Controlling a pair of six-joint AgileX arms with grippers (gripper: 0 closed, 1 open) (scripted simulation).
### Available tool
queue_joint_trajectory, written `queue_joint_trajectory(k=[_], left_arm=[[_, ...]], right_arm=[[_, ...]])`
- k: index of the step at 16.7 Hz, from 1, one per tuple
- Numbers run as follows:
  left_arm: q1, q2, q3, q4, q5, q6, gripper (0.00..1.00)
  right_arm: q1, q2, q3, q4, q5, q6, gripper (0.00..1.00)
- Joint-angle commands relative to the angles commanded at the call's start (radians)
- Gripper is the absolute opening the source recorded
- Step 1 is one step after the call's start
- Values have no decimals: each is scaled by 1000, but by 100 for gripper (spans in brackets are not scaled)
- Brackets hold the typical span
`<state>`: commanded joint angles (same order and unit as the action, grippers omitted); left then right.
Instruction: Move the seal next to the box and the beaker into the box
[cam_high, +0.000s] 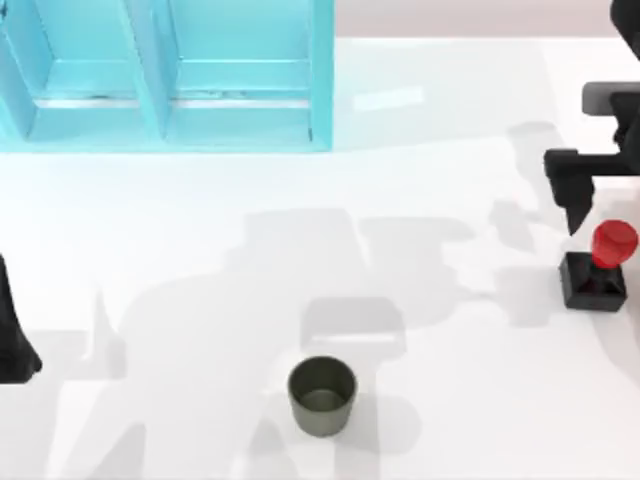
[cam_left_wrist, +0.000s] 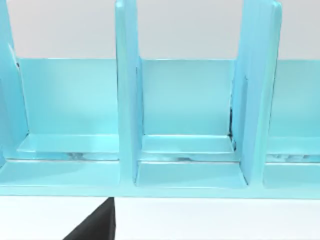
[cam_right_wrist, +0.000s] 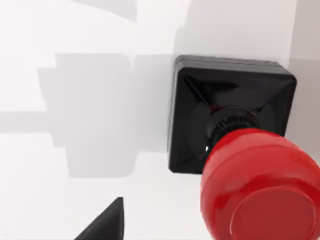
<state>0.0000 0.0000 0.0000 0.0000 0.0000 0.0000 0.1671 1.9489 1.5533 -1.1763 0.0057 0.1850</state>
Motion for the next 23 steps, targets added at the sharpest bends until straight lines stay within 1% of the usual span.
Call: queue_joint_trajectory(k=[4, 6, 13, 15, 21, 23], left_arm=[[0, 0, 0, 0, 0, 0, 100], [0, 0, 0, 0, 0, 0, 100], [0, 0, 0, 0, 0, 0, 100], [0, 0, 0, 0, 0, 0, 100], [0, 0, 0, 0, 0, 0, 100], [0, 0, 0, 0, 0, 0, 100]], right_arm=[[-1, 0, 3, -3, 0, 0, 100], [-1, -2, 37, -38, -2, -1, 100], [-5, 18, 344, -324, 1, -2, 100], [-5, 19, 404, -385, 0, -3, 100], [-1, 17, 422, -403, 0, -1, 100], [34, 24, 409, -390, -1, 33, 100]])
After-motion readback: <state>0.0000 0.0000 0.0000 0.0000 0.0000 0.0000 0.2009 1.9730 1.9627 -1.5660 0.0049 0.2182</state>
